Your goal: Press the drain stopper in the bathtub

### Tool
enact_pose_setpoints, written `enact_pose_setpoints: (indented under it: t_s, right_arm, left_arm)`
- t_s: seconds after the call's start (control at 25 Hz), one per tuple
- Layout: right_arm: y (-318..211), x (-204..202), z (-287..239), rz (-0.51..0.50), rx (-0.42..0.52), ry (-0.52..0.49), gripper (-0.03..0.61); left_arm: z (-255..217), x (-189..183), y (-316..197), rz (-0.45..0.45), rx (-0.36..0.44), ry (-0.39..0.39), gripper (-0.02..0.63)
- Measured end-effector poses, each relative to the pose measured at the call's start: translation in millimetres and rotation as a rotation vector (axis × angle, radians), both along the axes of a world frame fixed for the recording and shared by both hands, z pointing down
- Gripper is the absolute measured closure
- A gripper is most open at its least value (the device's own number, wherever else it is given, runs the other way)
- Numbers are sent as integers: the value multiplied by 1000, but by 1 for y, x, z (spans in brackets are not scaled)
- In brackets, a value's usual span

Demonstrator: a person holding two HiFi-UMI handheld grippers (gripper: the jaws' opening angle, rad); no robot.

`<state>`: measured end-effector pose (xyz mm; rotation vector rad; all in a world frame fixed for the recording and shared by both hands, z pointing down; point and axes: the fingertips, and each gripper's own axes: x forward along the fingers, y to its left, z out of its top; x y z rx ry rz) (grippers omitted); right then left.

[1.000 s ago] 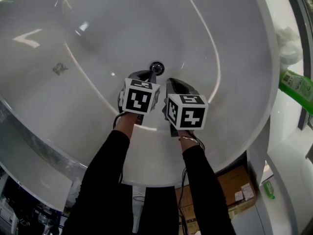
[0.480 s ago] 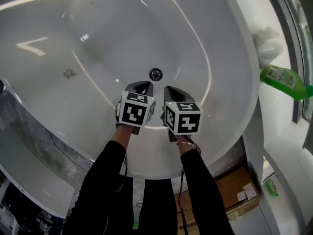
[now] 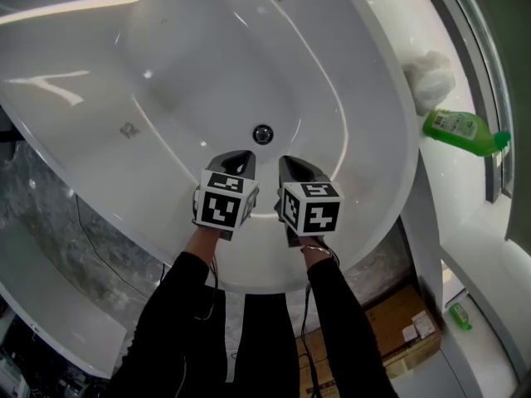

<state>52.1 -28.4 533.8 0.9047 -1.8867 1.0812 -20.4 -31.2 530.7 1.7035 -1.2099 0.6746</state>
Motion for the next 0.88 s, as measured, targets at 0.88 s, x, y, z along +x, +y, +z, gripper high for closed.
enact_pose_setpoints:
  t_s: [0.88]
  right_arm:
    - [21,4,-84,73,37,-74,578]
  left_arm:
    - [-107,-20,21,-12,104,19,606]
